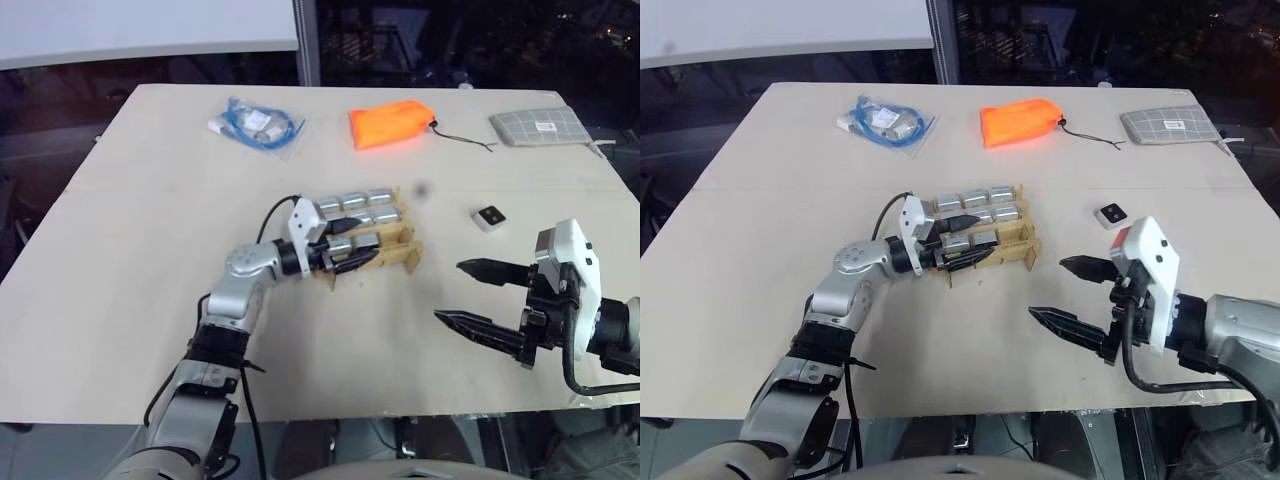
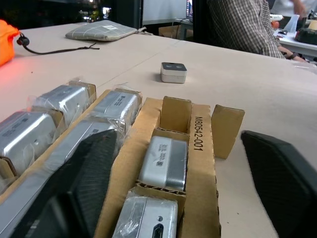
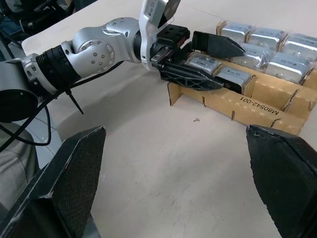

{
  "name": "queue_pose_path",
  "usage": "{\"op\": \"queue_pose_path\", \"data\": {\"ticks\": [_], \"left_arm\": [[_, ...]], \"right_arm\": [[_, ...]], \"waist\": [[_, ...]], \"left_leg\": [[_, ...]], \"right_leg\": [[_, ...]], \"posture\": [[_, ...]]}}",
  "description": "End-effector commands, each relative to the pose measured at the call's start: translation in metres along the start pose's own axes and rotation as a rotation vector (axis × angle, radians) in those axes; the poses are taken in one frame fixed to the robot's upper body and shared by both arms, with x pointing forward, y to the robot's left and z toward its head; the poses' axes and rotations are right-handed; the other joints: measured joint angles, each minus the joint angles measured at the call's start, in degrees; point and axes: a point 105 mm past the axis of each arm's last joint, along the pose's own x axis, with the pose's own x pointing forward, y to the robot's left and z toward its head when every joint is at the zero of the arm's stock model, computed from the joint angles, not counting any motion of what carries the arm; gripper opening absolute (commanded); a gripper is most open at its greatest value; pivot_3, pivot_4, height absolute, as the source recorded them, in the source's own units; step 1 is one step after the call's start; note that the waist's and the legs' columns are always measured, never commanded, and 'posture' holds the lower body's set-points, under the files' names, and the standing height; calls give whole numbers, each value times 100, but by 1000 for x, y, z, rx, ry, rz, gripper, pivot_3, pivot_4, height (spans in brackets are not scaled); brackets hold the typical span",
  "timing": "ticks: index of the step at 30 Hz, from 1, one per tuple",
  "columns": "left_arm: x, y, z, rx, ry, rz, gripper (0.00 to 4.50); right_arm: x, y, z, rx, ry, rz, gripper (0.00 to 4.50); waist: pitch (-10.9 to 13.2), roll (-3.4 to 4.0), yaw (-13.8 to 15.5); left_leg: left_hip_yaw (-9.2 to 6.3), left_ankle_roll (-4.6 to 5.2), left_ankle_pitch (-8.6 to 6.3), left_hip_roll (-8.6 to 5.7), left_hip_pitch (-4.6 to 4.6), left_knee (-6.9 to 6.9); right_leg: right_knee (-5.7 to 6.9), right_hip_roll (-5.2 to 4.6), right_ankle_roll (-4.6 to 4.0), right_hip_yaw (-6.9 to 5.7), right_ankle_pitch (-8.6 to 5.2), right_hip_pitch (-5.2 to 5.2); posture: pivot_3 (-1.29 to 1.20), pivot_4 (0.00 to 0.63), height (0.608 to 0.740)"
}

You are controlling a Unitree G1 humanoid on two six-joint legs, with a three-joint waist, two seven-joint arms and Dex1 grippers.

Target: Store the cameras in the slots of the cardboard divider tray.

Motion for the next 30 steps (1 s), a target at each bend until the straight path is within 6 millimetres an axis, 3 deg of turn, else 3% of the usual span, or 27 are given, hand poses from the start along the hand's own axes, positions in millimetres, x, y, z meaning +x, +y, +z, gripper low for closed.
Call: {"op": "queue_pose_path", "data": {"ticks": [1,5,9,13,17,23,30], "left_arm": [[-2,-4,0,-20,-1,-17,4017],[-12,-7,19,-12,-53,-40,4017],[-26,-10,44,30,-69,-69,4017],[-48,-12,71,76,-6,-133,4017],[-74,-19,84,144,179,-205,4017],[-102,-25,101,185,343,-219,4017],[-111,-25,119,226,363,-158,4017]], "right_arm": [[-2,4,11,-48,-31,3,4500],[-3,-1,11,-49,-28,-19,4500],[-4,-26,7,-103,-21,-144,4500],[-13,-84,3,-217,-47,-416,4500],[-11,-122,-6,-247,-96,-540,4500],[4,-176,-29,-213,-146,-644,4500],[21,-221,-54,-128,-126,-642,4500]], "waist": [[0,0,-8],[2,-3,-19],[6,-8,-21],[8,-11,-32],[13,-14,-32],[21,-7,-59],[39,6,-44]], "left_leg": [[0,0,0,0,0,0],[-1,0,0,3,-2,0],[-1,0,0,5,-7,-1],[4,-1,0,2,-4,-1],[11,-3,2,4,-7,-3],[29,-5,2,6,-6,-11],[33,-27,16,4,-7,-13]], "right_leg": [[0,0,0,0,0,0],[-1,1,0,0,0,-1],[-2,2,0,0,0,-6],[-2,3,1,4,-1,-7],[-4,13,2,9,-2,-17],[-5,16,1,27,-2,-28],[-6,15,1,29,-2,-29]], "posture": [[0,150,740],[0,150,740],[0,150,740],[0,150,740],[0,150,740],[0,150,740],[0,150,740]]}}
